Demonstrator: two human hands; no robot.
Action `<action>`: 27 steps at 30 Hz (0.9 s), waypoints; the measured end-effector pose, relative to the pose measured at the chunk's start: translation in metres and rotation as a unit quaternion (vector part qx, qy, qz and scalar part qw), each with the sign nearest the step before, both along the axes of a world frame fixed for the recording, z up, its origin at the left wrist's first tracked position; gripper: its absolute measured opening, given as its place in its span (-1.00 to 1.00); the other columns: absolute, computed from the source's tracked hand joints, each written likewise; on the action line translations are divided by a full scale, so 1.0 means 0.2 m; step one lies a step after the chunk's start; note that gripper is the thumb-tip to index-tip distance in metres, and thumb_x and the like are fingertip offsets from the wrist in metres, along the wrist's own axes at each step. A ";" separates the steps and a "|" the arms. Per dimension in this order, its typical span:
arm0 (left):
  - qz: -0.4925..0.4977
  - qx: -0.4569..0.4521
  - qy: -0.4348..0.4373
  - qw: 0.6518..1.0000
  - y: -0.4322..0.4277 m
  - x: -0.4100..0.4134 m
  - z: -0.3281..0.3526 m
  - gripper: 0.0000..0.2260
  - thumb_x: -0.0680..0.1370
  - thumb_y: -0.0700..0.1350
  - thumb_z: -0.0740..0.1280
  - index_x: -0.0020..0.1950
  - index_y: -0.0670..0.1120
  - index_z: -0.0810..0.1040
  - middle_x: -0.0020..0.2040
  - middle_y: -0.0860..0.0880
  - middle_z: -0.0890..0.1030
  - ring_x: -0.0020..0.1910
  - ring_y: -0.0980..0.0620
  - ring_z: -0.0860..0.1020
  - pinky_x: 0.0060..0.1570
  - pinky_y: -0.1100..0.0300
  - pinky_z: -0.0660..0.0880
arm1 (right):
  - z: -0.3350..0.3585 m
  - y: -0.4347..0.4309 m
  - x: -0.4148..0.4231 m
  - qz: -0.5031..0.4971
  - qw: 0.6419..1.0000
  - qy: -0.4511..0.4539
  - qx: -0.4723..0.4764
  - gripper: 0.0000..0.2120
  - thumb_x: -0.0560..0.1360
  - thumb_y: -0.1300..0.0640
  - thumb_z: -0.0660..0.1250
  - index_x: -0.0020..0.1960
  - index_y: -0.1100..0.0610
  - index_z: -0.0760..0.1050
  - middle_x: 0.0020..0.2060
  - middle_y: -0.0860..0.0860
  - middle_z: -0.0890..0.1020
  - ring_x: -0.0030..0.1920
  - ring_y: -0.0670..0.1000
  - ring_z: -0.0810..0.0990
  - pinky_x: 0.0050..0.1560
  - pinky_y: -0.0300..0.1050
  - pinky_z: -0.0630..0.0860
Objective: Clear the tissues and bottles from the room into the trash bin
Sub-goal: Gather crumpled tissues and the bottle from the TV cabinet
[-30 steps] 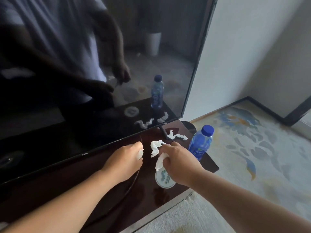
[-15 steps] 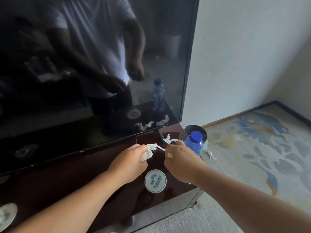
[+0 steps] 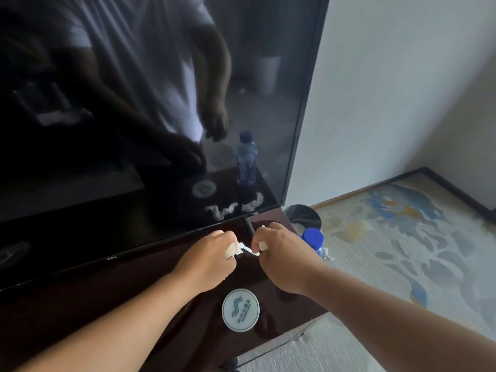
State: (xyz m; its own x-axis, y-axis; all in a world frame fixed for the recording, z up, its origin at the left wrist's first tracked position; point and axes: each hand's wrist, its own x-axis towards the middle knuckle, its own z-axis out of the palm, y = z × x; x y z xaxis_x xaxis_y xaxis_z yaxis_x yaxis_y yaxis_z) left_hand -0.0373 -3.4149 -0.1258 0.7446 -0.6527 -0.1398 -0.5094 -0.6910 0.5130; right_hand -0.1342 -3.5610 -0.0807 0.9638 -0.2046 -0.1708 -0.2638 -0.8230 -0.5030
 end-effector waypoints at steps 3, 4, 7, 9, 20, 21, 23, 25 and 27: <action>-0.010 -0.005 0.003 1.000 -0.03 0.07 -0.02 -0.83 0.44 -0.20 0.22 -0.04 0.03 0.47 -0.07 0.09 0.48 -0.20 0.06 0.51 -0.29 0.19 0.41 | -0.03 0.02 0.06 -0.011 1.000 0.007 0.000 -0.75 0.52 0.25 0.14 0.08 0.00 0.49 0.03 -0.04 0.46 -0.09 0.06 0.53 -0.14 -0.06 0.51; -0.014 -0.004 0.004 1.000 -0.03 0.10 -0.04 -0.82 0.45 -0.20 0.22 -0.01 0.03 0.47 -0.06 0.10 0.48 -0.19 0.06 0.50 -0.29 0.21 0.38 | -0.05 0.03 0.09 -0.013 1.000 0.010 0.003 -0.74 0.52 0.26 0.15 0.09 0.00 0.49 0.04 -0.04 0.45 -0.08 0.06 0.53 -0.15 -0.08 0.49; -0.014 0.001 0.005 1.000 -0.03 0.18 -0.09 -0.78 0.47 -0.18 0.22 0.07 0.05 0.45 -0.01 0.12 0.46 -0.19 0.05 0.52 -0.24 0.16 0.44 | -0.11 0.06 0.12 -0.017 1.000 0.022 0.010 -0.73 0.53 0.27 0.15 0.13 0.02 0.49 0.04 -0.04 0.42 -0.07 0.05 0.51 -0.18 -0.14 0.43; -0.011 0.006 0.012 1.000 -0.03 0.21 -0.13 -0.76 0.47 -0.17 0.22 0.11 0.05 0.44 0.03 0.10 0.45 -0.20 0.02 0.54 -0.20 0.11 0.48 | -0.15 0.07 0.13 -0.025 0.999 0.031 0.017 -0.72 0.52 0.27 0.15 0.14 0.03 0.48 0.05 -0.04 0.42 -0.05 0.06 0.51 -0.14 -0.10 0.46; -0.032 0.047 0.020 0.998 -0.09 0.24 -0.37 -0.68 0.46 -0.17 0.23 0.19 0.05 0.41 0.13 0.07 0.38 0.12 -0.01 0.43 -0.07 0.16 0.38 | -0.35 0.08 0.16 -0.053 0.994 0.068 0.064 -0.70 0.49 0.27 0.14 0.15 0.03 0.47 0.09 -0.03 0.43 -0.04 0.06 0.54 -0.09 -0.03 0.53; -0.033 0.053 0.017 0.998 -0.10 0.24 -0.39 -0.67 0.46 -0.16 0.23 0.20 0.05 0.40 0.15 0.07 0.37 0.15 -0.01 0.41 -0.04 0.15 0.38 | -0.37 0.07 0.17 -0.054 0.994 0.069 0.066 -0.69 0.50 0.27 0.13 0.15 0.02 0.46 0.09 -0.03 0.43 -0.03 0.05 0.53 -0.09 -0.04 0.53; -0.036 0.063 0.008 0.997 -0.13 0.25 -0.45 -0.65 0.47 -0.16 0.22 0.24 0.07 0.38 0.20 0.08 0.34 0.19 0.00 0.38 -0.02 0.16 0.35 | -0.42 0.07 0.17 -0.057 0.994 0.065 0.070 -0.71 0.51 0.26 0.13 0.16 0.03 0.45 0.07 -0.04 0.43 -0.03 0.04 0.53 -0.08 -0.05 0.53; -0.041 0.070 -0.001 0.997 -0.15 0.24 -0.50 -0.64 0.47 -0.16 0.22 0.25 0.07 0.38 0.22 0.07 0.33 0.21 -0.01 0.36 -0.01 0.15 0.35 | -0.46 0.06 0.17 -0.061 0.994 0.063 0.072 -0.74 0.51 0.25 0.13 0.13 0.03 0.44 0.05 -0.05 0.42 -0.04 0.02 0.52 -0.08 -0.07 0.51; -0.047 0.084 -0.004 0.995 -0.18 0.24 -0.55 -0.66 0.47 -0.16 0.23 0.23 0.05 0.38 0.24 0.06 0.33 0.21 -0.03 0.35 0.00 0.11 0.38 | -0.49 0.06 0.15 -0.065 0.993 0.067 0.076 -0.75 0.50 0.25 0.14 0.10 0.03 0.43 0.03 -0.05 0.41 -0.04 0.03 0.52 -0.07 -0.06 0.51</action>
State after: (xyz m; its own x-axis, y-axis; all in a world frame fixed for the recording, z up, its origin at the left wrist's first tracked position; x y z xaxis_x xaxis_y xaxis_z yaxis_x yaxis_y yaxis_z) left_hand 0.0100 -3.4505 -0.2352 0.6827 -0.6880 -0.2461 -0.5800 -0.7151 0.3902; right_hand -0.1035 -3.5494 -0.1783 0.8971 -0.2880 -0.3351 -0.4366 -0.6945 -0.5719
